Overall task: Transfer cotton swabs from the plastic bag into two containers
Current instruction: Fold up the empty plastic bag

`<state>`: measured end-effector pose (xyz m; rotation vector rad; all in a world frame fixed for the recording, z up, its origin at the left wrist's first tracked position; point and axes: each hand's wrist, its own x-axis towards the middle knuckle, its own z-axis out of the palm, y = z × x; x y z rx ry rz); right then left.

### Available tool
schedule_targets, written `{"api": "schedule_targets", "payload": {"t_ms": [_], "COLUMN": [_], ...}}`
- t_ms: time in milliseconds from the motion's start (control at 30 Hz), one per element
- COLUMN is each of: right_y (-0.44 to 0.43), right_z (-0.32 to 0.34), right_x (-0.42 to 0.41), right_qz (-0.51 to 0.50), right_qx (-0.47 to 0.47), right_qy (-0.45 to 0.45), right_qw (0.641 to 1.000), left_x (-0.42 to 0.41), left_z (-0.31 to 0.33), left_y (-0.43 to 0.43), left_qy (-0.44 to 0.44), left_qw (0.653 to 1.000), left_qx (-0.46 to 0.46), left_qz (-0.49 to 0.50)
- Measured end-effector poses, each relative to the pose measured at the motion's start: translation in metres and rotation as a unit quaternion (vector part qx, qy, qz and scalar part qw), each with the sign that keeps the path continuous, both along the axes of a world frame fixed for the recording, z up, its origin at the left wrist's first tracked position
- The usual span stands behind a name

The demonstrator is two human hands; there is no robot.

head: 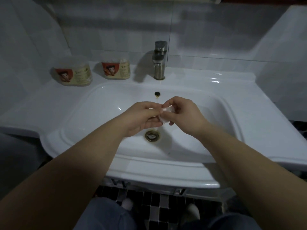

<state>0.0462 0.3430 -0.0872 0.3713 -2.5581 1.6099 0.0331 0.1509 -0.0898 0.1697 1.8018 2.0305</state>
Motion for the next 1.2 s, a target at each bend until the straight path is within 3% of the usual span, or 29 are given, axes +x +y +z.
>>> {"api": "schedule_targets", "payload": {"t_ms": [167,300,433,700,900,1200], "right_y": [-0.001,-0.003,-0.008,0.013,0.044,0.128], "right_z": [0.003,0.007,0.014,0.034,0.058,0.077], "right_x": [0.005,0.011,0.016,0.022,0.036,0.073], "right_qz": [0.054,0.069,0.032,-0.022,-0.050,-0.047], "right_qx": [-0.001,0.142,0.197,0.068,0.043,-0.041], "right_qy": [-0.011,0.108,0.174,0.043,0.042,0.006], "right_qw": [0.998,0.981,0.964,0.997,0.997,0.998], "left_x": [-0.001,0.000,0.005,0.018,0.021,0.036], "left_z": [0.002,0.004,0.011,0.031,0.046,0.068], "left_y": [-0.004,-0.006,-0.003,0.014,0.051,0.140], "left_qy": [-0.022,-0.026,0.013,0.139,0.160,0.222], "left_qw": [0.999,0.997,0.997,0.983,0.986,0.973], "left_qx": [0.032,0.052,0.063,-0.105,-0.035,-0.064], "left_qz": [0.022,0.043,0.053,0.050,0.008,0.011]}}
